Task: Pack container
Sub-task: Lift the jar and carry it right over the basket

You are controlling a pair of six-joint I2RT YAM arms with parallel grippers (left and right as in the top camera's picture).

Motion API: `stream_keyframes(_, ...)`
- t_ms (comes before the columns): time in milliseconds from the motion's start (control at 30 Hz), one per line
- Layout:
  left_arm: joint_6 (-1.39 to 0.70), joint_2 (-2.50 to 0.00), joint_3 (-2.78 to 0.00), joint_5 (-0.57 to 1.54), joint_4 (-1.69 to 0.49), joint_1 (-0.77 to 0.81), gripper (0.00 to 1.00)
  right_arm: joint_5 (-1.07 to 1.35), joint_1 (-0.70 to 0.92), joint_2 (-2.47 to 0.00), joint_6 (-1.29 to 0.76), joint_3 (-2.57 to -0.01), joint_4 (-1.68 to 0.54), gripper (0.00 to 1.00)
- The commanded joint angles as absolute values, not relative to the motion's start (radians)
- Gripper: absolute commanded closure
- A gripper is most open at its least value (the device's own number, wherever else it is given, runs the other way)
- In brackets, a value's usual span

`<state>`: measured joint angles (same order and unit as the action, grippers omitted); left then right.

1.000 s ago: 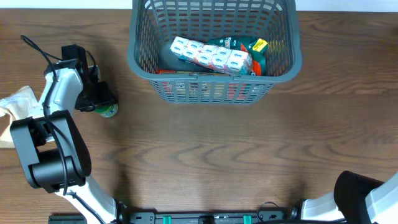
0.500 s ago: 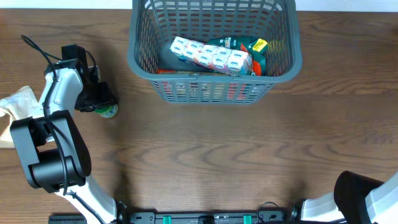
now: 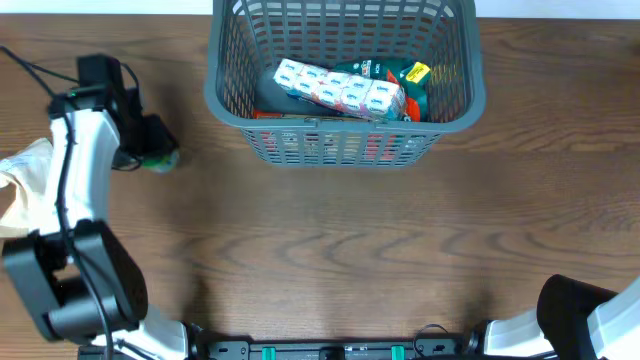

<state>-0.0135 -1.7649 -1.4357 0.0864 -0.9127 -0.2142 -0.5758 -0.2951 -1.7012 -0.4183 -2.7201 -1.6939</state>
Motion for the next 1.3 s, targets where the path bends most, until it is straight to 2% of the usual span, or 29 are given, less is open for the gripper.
stream_keyframes(0, -0.035, -1.693, -1.516, 0.047, -0.954, -0.219, 0.94, -0.586, -0.300, -1.703, -0.433, -2.719, -1.696, 0.01)
stream_keyframes(200, -0.036, -1.591, -1.640, 0.072, -1.002, -0.216, 0.94, -0.586, -0.300, -1.703, -0.433, -2.719, -1.696, 0.01)
stream_keyframes(467, -0.059, -1.507, -1.861, 0.270, -1.009, -0.197, 0.94, -0.586, -0.300, -1.703, -0.433, -2.719, -1.696, 0.01)
stream_keyframes(700, -0.057, -1.509, -1.997, 0.332, -0.963, -0.052, 0.95, -0.586, -0.300, -1.703, -0.433, -2.719, -1.696, 0.01)
stream_keyframes(967, -0.055, -1.576, -2.001, 0.332, -0.859, 0.146, 0.94, -0.586, -0.300, -1.703, -0.433, -2.719, -1.696, 0.01)
stream_keyframes(1267, -0.058, -1.733, -2.002, 0.331, -0.805, 0.259, 0.95, -0.586, -0.300, -1.703, -0.433, -2.719, -1.696, 0.01)
